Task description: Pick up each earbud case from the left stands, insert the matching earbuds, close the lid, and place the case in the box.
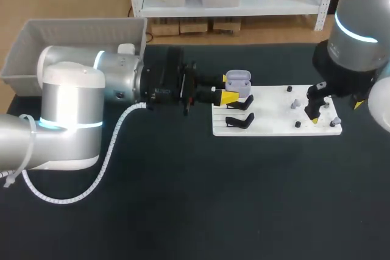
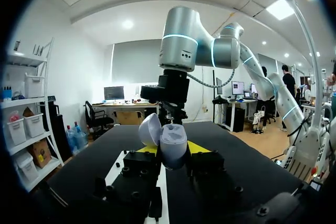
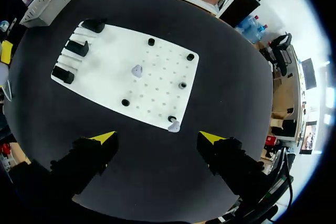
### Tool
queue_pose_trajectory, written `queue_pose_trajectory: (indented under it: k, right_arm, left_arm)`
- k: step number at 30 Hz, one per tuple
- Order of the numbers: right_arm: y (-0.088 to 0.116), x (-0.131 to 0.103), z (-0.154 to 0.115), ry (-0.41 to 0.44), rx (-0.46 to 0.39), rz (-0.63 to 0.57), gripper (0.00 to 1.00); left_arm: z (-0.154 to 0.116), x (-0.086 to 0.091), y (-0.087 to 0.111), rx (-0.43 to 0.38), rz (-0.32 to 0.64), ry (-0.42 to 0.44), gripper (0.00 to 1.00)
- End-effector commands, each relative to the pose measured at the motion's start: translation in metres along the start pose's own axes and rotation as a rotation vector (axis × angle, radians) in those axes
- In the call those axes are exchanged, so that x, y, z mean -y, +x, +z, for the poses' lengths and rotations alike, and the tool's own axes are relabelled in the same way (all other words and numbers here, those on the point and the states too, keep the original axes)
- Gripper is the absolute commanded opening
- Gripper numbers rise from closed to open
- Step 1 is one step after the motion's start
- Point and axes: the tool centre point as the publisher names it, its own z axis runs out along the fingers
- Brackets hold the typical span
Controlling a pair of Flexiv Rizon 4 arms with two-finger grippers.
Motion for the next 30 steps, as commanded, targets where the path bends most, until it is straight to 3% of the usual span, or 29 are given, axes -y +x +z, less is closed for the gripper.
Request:
queue_pose_trajectory:
  k: [1, 14, 19, 30]
  right_arm:
    - [0.002, 0.0, -0.001, 0.002, 0.006, 0.001, 1.0]
    - [0.002, 0.0, -0.001, 0.002, 0.006, 0.001, 1.0]
    - [0.002, -0.002, 0.001, 0.047, 0.018, 0.004, 1.0]
    - [0.001, 0.015, 0.026, 0.059, -0.013, 0.009, 1.0]
  left_arm:
    - [0.0, 0.001, 0.001, 0.003, 0.003, -0.004, 0.0]
    - [0.0, 0.001, 0.001, 0.003, 0.003, -0.004, 0.0]
    - [0.0, 0.001, 0.001, 0.003, 0.003, -0.004, 0.0]
    - [0.0, 0.001, 0.001, 0.003, 0.003, -0.004, 0.0]
